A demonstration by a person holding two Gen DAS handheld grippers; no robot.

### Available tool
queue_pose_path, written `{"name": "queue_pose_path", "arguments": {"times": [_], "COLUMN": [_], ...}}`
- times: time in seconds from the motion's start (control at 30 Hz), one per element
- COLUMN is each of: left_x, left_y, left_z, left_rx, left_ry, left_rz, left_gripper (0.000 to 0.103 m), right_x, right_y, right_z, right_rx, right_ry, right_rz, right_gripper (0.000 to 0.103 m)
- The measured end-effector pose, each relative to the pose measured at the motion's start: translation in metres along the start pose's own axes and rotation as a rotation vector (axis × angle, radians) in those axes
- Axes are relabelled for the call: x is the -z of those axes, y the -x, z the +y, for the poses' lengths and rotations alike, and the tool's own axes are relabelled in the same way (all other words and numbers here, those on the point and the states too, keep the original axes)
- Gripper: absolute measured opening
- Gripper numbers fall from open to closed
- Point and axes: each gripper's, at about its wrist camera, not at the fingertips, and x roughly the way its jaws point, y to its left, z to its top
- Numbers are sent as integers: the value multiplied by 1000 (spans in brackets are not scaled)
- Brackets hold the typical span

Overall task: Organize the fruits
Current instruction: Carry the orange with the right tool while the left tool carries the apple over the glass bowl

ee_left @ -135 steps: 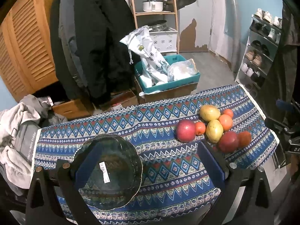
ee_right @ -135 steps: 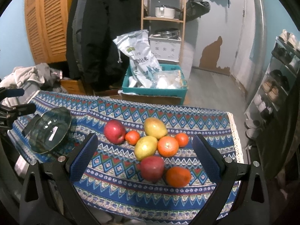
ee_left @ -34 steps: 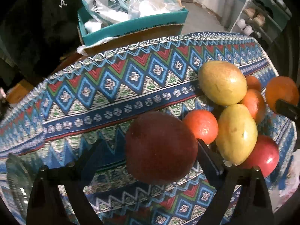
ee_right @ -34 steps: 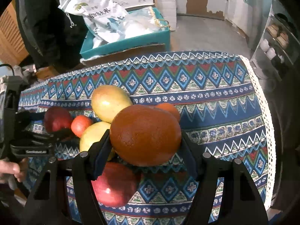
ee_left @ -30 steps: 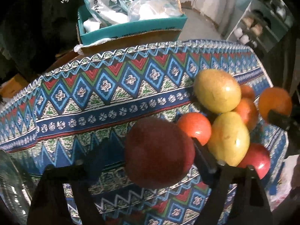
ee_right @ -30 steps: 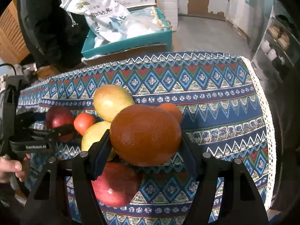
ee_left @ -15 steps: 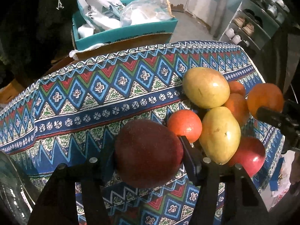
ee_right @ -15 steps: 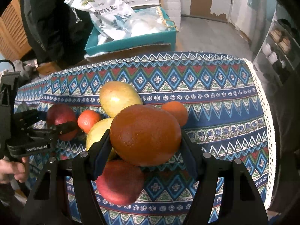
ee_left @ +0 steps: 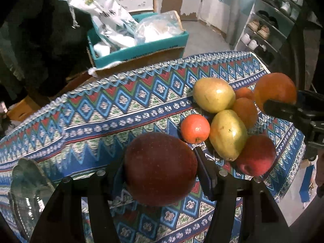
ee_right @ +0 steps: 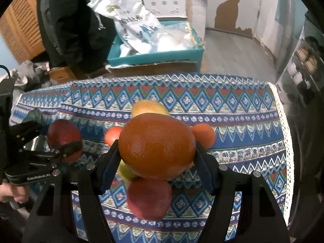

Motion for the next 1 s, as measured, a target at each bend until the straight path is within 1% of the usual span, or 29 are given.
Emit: {"name": "queue_pose_path", "arguments": {"times": [0.3, 0.5, 0.8, 1.0], "left_x": [7, 14, 25, 40], "left_y": [43, 76, 114, 135], "left_z": [18, 33, 59, 76], "left_rx": [-15, -21, -38, -89], "left_ry": [21, 53, 106, 107], "left_rz": [-50, -87, -122, -155], "left_gripper": [63, 63, 63, 63], "right_x": [-9, -16, -22, -29], "right_y": [19, 34, 47, 51], "right_z": [31, 55, 95, 124], "right_rx": [-25, -49, -104, -140], "right_ry": [53, 86, 134, 173], "right_rz": [-39, -72, -96, -107], "right_gripper": [69, 69, 69, 69]}}
